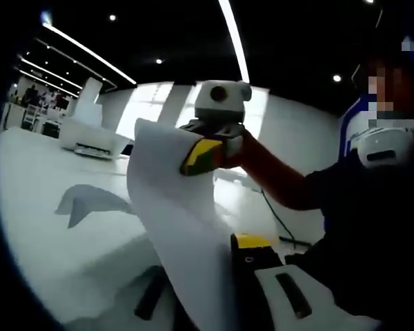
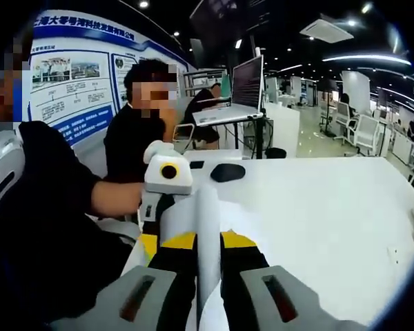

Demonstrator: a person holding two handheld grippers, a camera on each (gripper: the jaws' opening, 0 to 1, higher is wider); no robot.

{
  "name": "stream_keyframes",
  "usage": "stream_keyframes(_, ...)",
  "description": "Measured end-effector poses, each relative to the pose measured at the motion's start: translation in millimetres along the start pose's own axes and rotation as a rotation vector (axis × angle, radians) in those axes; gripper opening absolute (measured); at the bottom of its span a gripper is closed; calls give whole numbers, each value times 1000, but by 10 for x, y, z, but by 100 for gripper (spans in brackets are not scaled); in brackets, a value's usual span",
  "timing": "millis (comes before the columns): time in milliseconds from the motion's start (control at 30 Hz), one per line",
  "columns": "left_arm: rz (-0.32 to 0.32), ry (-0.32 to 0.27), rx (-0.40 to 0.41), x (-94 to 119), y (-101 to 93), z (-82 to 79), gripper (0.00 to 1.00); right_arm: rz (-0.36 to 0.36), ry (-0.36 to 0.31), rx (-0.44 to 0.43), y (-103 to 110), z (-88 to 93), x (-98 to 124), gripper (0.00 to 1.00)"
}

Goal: Organize the stack of printing papers by aligning and flattening the scattered papers on the table

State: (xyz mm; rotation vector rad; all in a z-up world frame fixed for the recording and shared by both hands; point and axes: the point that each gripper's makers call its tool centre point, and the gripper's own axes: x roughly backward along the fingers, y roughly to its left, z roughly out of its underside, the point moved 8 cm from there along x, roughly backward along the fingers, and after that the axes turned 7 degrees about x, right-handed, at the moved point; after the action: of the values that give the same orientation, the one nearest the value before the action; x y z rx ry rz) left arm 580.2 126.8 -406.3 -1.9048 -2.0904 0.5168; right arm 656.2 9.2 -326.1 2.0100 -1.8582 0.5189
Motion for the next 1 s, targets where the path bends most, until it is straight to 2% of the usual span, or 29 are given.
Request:
stream_keyframes(333,-7,17,-13,-21,-2,29,7,19,7,41,-2,-5,11,13)
stream_keyframes(633,-1,13,-22,-29,-26,18,6,84,-9,113,-32,-57,55,30)
stream_keyframes(733,3,11,-24,-31,-34,15,6,101,-15,121,-47,-71,73,33)
stream_keyframes(1000,7,17,-32,-35,-43,24,6,197,-38,158,-139,-123,155,48)
